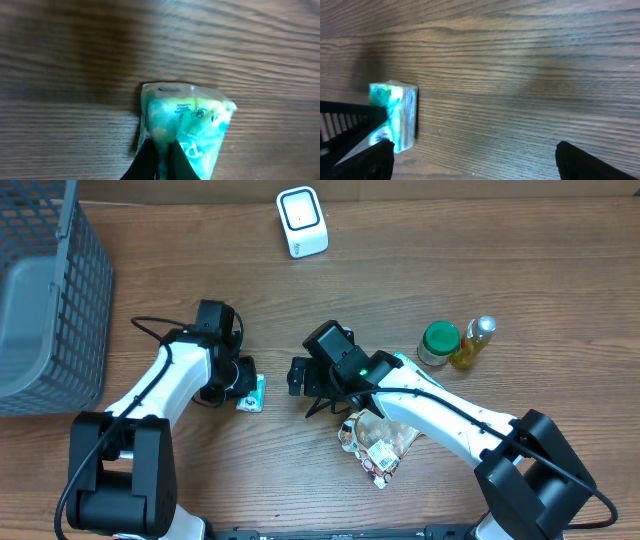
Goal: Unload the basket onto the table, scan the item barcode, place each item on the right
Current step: 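Carry the tissue pack with the left gripper toward the right gripper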
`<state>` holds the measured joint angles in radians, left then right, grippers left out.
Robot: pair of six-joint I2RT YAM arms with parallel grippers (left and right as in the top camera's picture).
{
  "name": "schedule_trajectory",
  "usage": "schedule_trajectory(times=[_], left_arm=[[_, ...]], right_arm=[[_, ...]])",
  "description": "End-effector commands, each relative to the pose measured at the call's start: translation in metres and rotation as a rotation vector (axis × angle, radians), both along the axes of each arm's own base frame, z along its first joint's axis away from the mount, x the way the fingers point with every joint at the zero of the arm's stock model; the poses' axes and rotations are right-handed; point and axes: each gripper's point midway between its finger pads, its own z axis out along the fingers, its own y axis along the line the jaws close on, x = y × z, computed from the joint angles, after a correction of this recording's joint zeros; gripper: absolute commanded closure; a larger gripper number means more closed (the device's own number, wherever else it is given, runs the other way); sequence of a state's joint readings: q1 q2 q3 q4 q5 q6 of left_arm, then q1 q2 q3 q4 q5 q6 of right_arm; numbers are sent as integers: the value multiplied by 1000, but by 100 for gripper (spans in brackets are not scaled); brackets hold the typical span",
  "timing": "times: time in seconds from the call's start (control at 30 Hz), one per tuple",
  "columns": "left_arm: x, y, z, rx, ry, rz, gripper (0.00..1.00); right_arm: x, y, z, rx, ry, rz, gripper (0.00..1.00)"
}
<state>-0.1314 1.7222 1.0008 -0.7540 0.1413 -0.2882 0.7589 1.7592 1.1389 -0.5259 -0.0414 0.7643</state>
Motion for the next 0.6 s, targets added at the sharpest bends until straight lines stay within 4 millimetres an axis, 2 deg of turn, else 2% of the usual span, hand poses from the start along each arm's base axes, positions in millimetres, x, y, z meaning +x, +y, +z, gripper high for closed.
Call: schedule_trajectory(times=[0.0, 0.17, 0.23, 0.33, 0.37, 0.47, 0.57], left_arm=[[-5, 0, -4, 7, 13, 53, 96], [-5, 0, -4, 7, 11, 49, 94], [-5, 0, -4, 7, 11, 49, 86], [-5, 0, -4, 7, 11, 49, 68], [-5, 0, -4, 7, 10, 49, 65], [-4, 0, -4, 7, 7, 49, 64], [-4, 0, -4, 7, 7, 49, 47]], right_arm=[[1, 5, 3, 25, 7, 3, 0], [4, 3, 3, 12, -10, -8, 0], [5, 2, 3, 8, -14, -10, 0], [5, 2, 3, 8, -13, -10, 0], [5, 2, 3, 8, -13, -10, 0], [5, 2, 3, 8, -13, -10, 0], [5, 2, 3, 7, -14, -10, 0]])
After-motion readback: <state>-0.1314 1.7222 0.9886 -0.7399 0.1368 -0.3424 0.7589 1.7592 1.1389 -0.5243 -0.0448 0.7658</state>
